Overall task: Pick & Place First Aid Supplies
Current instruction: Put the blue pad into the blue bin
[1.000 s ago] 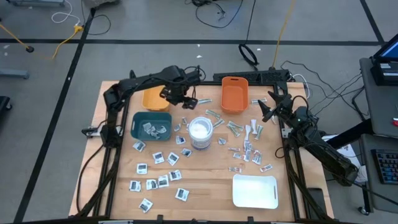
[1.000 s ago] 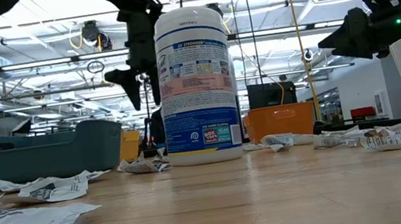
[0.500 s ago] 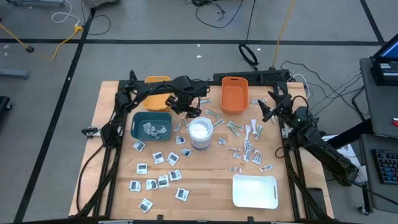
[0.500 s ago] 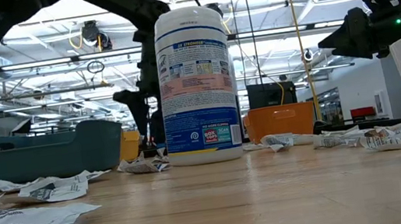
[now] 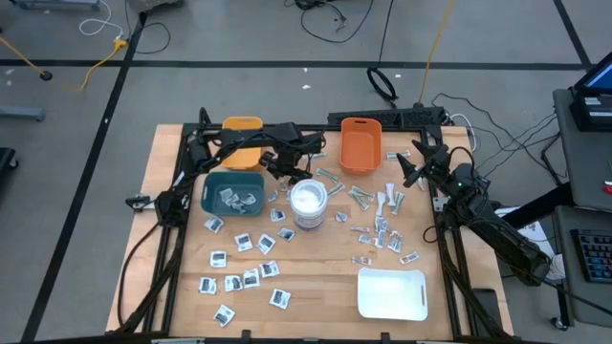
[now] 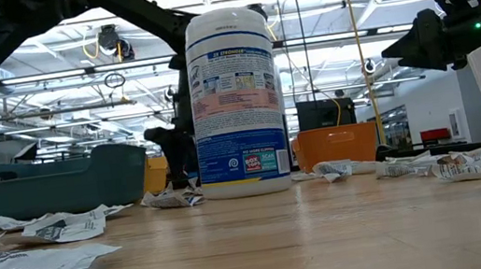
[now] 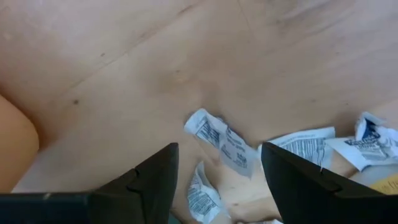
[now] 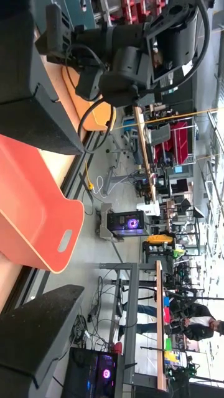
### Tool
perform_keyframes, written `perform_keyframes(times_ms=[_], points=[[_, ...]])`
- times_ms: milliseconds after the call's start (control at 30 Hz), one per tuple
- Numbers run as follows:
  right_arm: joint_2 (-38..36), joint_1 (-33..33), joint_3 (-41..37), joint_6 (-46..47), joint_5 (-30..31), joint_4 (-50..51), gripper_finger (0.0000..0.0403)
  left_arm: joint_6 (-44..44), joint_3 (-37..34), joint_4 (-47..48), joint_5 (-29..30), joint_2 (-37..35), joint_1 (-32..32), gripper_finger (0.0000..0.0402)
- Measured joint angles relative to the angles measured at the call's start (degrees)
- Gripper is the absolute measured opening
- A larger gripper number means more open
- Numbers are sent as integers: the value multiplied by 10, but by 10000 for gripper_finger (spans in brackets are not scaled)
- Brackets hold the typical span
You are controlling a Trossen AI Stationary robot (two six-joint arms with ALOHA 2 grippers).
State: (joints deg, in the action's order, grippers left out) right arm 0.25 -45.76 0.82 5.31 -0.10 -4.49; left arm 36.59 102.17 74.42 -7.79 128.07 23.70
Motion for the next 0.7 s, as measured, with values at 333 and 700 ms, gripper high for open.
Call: perform_keyframes(times_ms=[333, 700], points=[[0, 0, 0, 0, 0, 0, 357, -10, 0, -7, -25, 0, 1, 77], [0, 0, 0, 0, 0, 0, 357, -62, 0, -8, -32, -2, 1, 3]])
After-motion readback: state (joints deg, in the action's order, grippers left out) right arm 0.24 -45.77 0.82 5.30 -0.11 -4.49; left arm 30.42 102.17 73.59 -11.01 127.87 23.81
